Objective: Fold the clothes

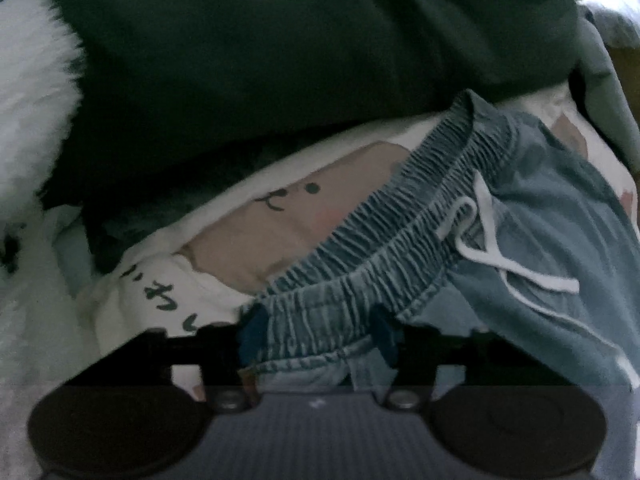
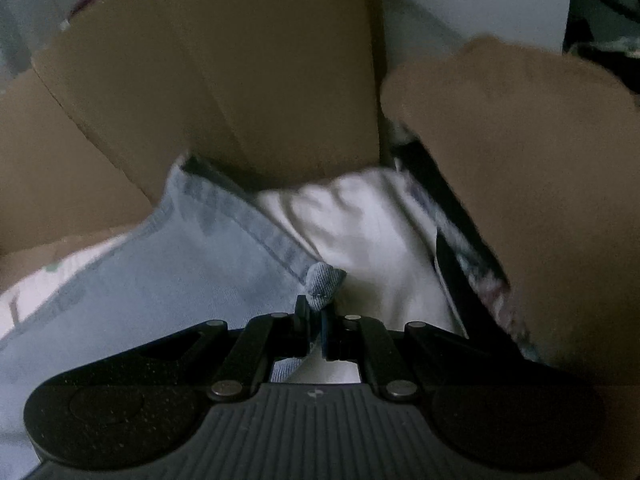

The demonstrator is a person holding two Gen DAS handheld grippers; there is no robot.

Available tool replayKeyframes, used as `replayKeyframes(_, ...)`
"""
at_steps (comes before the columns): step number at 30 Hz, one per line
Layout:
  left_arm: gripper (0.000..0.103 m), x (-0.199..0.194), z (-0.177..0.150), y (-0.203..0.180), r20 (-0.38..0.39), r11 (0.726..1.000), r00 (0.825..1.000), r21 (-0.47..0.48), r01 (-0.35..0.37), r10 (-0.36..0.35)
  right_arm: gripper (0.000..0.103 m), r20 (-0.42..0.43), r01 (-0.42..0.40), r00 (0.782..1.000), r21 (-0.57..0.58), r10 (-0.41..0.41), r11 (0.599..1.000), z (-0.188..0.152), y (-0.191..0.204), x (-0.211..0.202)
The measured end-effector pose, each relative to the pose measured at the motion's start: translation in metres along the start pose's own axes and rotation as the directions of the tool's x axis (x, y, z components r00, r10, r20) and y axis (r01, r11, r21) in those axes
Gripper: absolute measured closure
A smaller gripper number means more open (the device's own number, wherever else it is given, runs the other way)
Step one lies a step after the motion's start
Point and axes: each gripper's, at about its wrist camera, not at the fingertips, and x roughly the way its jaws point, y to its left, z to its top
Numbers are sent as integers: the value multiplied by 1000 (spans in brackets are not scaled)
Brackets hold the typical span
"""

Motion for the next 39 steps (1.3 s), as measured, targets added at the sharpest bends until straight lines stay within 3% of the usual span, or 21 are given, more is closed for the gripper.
replayKeyframes(3,50,-6,-1,1,-4,1000,1000,-8,-10,10,100,23,20,1000,-12,-20,1000,4,5,-3)
replayKeyframes(8,48,-18,-12,10,-4,998,1000,-59,-15,15,100,40,42,998,-27,-41,999,5,9,-2)
replayKeyframes(10,43,-15,-19,15,-9,996,1000,-86,6,-7,100,45,52,998,-42,-50,998,4,12,-3)
replayKeyframes(15,43,-1,-37,29,-5,982,996,-167,90,-92,100,16,57,998,-41,-56,998,3,11,3)
replayKeyframes(17,46,3,-40,31,8,976,994,-185,113,-113,99,17,52,999,-54,-51,997,2,11,2)
replayKeyframes(18,52,4,-41,31,15,976,993,-188,115,-114,99,14,50,999,-59,-49,997,2,11,2)
replayKeyframes(20,80,3,-39,33,21,978,996,-188,86,-83,99,11,48,999,-63,-48,997,2,11,0)
replayKeyframes(22,92,-4,-37,37,40,975,997,-207,77,-70,99,16,49,999,-66,-48,997,2,13,-4)
replayKeyframes(28,97,-39,-17,30,135,989,990,-149,-10,30,99,28,50,998,-69,-48,996,5,18,-16)
replayKeyframes(33,97,-39,0,31,89,993,994,-106,-49,59,99,25,49,999,-73,-47,996,7,19,-25)
replayKeyframes(39,96,-15,-12,34,2,989,994,-100,-107,108,99,0,82,997,-89,-82,993,-4,14,-16)
